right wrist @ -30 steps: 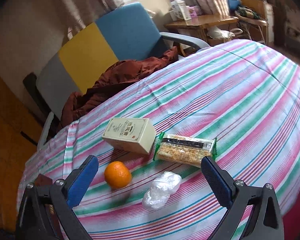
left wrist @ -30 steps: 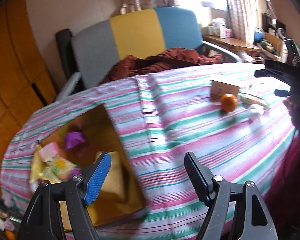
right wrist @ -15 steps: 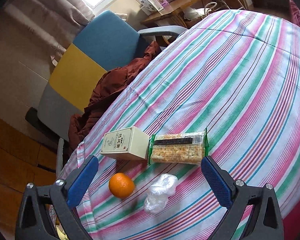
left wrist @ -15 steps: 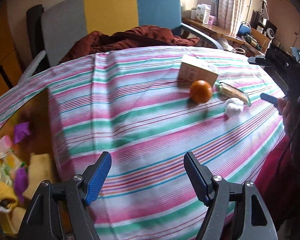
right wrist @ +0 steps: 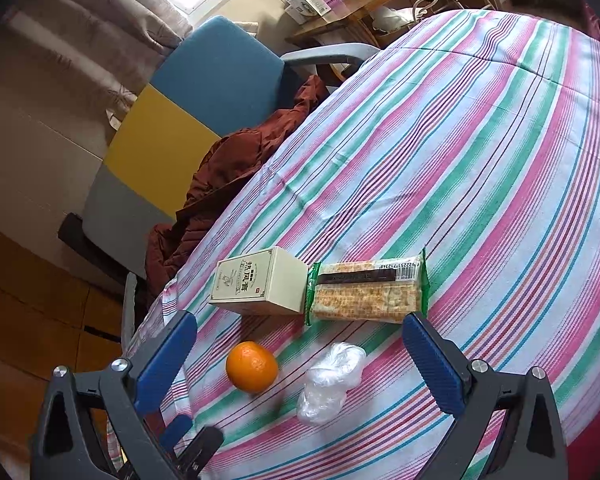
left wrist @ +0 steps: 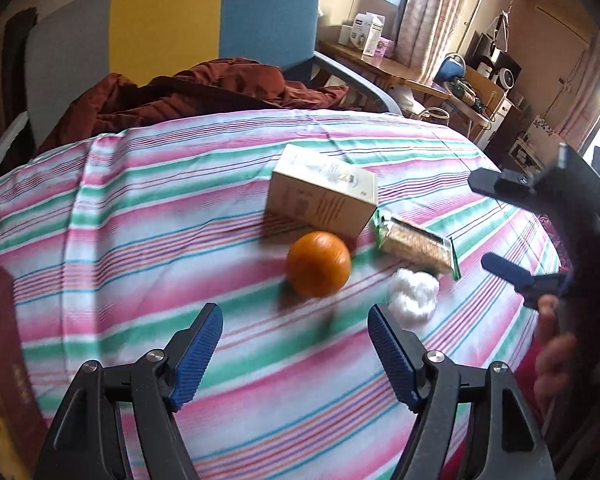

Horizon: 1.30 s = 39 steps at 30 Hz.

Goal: Organize objects
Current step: 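Grasp the orange with the left gripper while the right grasps the cracker pack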

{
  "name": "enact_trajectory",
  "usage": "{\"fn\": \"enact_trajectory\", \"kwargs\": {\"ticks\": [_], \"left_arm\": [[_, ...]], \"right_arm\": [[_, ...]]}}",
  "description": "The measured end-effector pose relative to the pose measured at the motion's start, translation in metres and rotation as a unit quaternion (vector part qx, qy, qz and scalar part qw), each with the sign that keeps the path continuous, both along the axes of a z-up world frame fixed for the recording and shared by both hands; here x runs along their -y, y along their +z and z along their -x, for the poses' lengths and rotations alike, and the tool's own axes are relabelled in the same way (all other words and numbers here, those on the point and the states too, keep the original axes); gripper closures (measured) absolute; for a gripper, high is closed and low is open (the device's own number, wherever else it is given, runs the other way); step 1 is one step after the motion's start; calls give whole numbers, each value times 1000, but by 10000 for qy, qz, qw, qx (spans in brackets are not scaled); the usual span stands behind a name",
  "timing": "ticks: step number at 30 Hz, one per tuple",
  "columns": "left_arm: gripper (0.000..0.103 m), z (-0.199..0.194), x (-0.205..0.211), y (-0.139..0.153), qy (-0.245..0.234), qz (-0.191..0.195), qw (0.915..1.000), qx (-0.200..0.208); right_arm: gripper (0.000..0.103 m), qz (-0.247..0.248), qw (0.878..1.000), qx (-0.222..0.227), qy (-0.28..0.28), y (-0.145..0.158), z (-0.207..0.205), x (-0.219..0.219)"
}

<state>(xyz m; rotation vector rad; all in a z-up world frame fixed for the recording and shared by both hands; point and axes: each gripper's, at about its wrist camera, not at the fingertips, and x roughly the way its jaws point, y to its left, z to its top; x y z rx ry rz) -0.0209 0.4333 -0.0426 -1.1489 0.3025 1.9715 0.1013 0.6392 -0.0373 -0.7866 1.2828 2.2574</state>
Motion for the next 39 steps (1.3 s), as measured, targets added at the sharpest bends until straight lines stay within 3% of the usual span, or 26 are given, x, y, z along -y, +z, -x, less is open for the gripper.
{"fn": "enact_trajectory", "kwargs": {"ticks": [10,12,13,14,19,24,29,32,35,39], "left_arm": [[28,28,-61,-33,26,264,9996,52],[44,34,-66,-43,-16,294,9995,137],[52,37,-65,-46,-12,248,9993,262],[53,39,-63,-50,49,269,9990,355],[53,22,-47,-49,-164,201,9997,21],[53,6,-12,-47,-208,186,9996,-46],[54,-10,25,-47,-278,196,9994,-62],[54,-16,40,-47,-283,134,9995,-28],[54,-18,47,-48,-258,73,9996,-6],[54,-18,48,-49,-236,10,9997,21]], "right_arm": [[0,-16,9999,42,130,-1,6,1],[0,9,9999,46,143,-2,6,1],[0,13,9999,52,155,-2,6,1],[0,5,9998,64,165,-2,7,2],[0,-137,9991,283,301,-3,13,9],[0,-569,9905,1008,738,-3,28,25],[0,-1471,9576,1895,1597,4,55,34],[0,-2120,9221,2541,2008,1,73,26],[0,-2289,8977,2917,2380,-12,83,11],[0,-2358,8757,3255,2677,-34,99,1]]}}
